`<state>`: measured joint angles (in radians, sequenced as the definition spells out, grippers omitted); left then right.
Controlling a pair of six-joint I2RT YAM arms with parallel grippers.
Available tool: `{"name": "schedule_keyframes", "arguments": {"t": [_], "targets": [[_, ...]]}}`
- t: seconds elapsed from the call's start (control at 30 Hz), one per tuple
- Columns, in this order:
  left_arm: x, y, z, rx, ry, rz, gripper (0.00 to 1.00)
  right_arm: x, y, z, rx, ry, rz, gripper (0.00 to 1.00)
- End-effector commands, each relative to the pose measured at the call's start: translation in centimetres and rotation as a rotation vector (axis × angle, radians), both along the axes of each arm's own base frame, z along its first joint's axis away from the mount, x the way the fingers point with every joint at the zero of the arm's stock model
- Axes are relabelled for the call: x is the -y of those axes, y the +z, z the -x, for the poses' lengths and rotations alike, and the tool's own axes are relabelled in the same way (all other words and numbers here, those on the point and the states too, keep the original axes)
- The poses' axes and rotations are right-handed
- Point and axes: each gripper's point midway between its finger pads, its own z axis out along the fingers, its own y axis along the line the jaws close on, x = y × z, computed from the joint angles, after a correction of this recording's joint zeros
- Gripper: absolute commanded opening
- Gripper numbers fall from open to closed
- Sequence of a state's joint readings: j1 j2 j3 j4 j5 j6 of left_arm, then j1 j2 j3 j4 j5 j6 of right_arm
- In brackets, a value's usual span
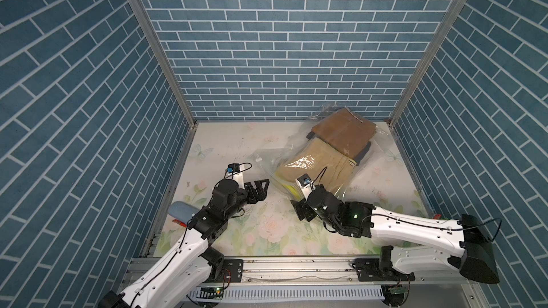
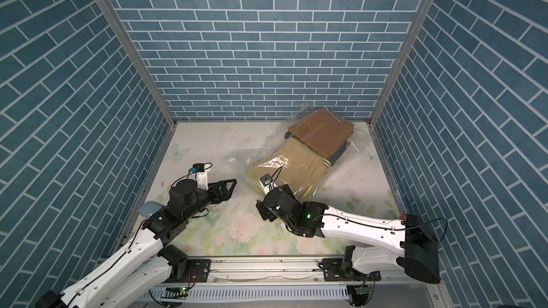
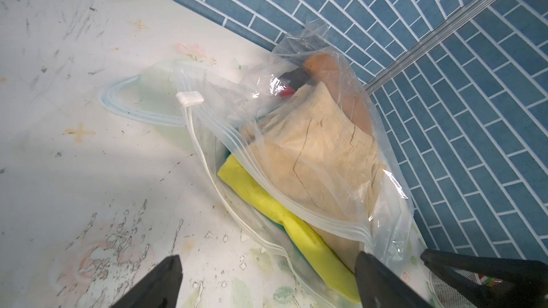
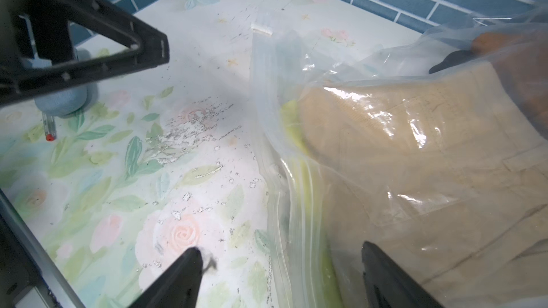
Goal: Take the trousers out of the vacuum bag
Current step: Open the vacuum bag at the center of the board.
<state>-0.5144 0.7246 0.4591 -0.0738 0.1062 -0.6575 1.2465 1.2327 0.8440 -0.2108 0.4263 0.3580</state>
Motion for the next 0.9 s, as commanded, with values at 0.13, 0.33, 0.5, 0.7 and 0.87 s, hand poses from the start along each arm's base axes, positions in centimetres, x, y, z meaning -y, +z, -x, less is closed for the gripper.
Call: {"name": "schedule_keyframes", "arguments": {"t": [0.13,0.33,0.5,0.7,0.87], "targets": [[-0.4,-1.4,1.2,-0.019,-0.018,-0.018,0.96,0.4,-1.1,-1.5,0.027,-0.096,0.102,0.84],[-0.4,-1.9,1.1,-0.025,-0.013,-0.012,0.95,0.1,-2.1,-3.1,0.058,-0.188,0.163,0.82],[0.0,-1.8,1.2,-0.01,-0.031,0.019,0.95,0.2,-2.8,-4.3,0.069,-0.22,0.192,0.78],[0.2,-2.3,1.1,-0.01,-0.033,0.036,0.93,-0.6,-4.0,-4.7,0.058,-0.143,0.199,0.7],[0.2,-2.8,1.1,-0.02,-0.031,0.039,0.92,-0.7,-4.4,-5.0,0.08,-0.084,0.26,0.54]]}}
